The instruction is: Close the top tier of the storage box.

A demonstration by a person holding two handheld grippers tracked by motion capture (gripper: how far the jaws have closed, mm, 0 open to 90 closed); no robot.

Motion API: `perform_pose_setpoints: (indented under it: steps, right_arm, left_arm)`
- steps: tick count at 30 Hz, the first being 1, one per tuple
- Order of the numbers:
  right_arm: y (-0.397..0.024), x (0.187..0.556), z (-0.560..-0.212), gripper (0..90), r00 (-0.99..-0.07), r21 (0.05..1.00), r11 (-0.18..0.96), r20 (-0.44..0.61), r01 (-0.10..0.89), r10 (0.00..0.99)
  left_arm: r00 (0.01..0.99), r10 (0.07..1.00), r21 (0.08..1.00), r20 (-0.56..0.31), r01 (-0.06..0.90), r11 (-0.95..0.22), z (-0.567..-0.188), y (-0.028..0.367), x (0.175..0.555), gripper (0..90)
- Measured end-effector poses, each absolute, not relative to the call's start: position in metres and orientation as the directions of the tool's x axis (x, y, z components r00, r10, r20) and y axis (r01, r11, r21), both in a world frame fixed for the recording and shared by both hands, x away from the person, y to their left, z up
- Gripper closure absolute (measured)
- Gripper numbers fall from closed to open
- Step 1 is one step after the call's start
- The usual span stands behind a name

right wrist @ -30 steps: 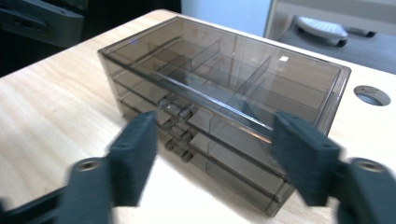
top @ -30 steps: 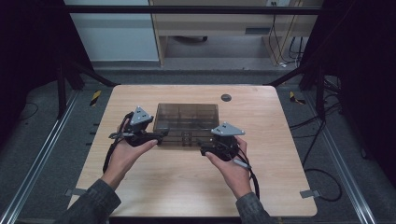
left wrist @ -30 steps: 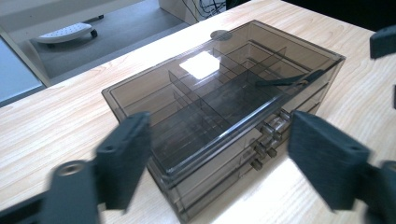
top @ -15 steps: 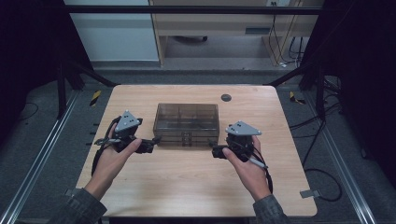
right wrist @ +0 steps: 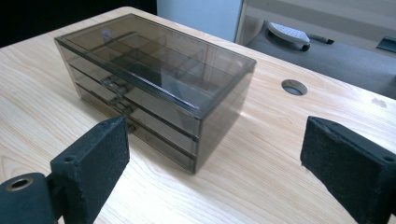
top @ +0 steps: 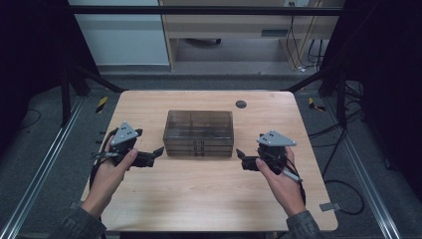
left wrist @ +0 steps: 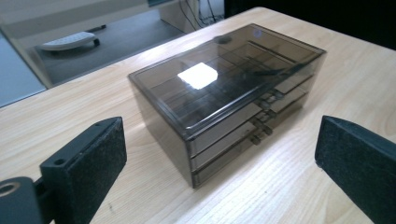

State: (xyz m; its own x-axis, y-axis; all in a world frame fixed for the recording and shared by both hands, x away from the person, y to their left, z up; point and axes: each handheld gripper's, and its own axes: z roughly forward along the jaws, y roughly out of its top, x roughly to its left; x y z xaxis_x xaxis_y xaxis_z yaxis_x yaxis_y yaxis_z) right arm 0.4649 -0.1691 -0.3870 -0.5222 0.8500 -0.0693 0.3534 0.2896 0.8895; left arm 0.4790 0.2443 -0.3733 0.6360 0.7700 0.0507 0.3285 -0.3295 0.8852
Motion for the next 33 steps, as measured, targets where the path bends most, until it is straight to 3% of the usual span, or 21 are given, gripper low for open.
perform_pose_setpoints:
  steps: [20,33]
  right_arm:
    - [-0.238,0.456,-0.419,8.6,-0.418,0.901,0.211,-0.037,0.379,0.908]
    - [-0.249,0.452,-0.454,7.1,-0.400,0.895,0.212,-0.042,0.392,0.916]
  left_arm:
    - [0.563,0.823,0.905,0.073,0.309,-0.292,-0.405,0.284,0.476,2.3]
    - [0.529,0.846,0.909,0.072,0.314,-0.274,-0.435,0.301,0.472,2.3]
